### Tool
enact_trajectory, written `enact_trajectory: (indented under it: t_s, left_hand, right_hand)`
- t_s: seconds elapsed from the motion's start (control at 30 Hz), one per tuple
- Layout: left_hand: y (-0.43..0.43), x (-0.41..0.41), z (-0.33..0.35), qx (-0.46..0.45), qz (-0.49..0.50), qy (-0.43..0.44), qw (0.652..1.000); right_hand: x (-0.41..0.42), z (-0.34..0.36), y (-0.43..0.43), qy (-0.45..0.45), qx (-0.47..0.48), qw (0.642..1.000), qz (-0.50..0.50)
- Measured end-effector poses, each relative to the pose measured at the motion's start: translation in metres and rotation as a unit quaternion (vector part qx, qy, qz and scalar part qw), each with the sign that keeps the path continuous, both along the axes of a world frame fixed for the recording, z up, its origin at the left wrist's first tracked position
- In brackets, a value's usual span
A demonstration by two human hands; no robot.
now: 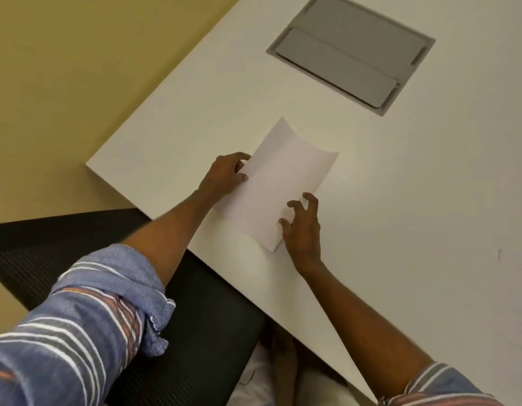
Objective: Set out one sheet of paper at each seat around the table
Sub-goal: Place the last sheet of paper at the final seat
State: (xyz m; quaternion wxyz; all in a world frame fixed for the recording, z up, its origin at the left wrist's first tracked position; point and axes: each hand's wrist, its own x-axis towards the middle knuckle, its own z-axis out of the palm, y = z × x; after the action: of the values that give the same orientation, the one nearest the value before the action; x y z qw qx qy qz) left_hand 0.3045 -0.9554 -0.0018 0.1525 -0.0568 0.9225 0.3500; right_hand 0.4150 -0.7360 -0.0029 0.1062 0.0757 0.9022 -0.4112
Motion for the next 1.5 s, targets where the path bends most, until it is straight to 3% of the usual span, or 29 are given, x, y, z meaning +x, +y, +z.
enact_trajectory:
  t_s: [0.2,0.4,0.7,1.27,1.5]
  left_hand:
    - [-0.019,0.002,-0.007,0.001,-0.005,-0.016,1.000]
    - [-0.015,0.009,-0.018,-0.124,-0.157,0.007,0.980]
    - [-0.015,0.020,-0.031,-0.080,-0.158,-0.022,0.984]
    - [-0.012,0.008,-0.036,-0.099,-0.197,-0.051,0.974]
    - [-0.010,0.004,-0.037,-0.098,-0.160,-0.047,0.981]
  right_hand:
    - [-0.008,-0.015,-0.016,-0.028,0.068,0.995,0.066]
    - [-0.015,-0.007,-0.019,0.022,0.297,0.946,0.126]
    - [-0.033,-0.016,-0.032,-0.007,0.191,0.933,0.305]
    - [-0.038,-0.017,-0.038,-0.016,0.193,0.940,0.281]
    - [-0.053,-0.020,-0.033,-0.011,0.184,0.933,0.310]
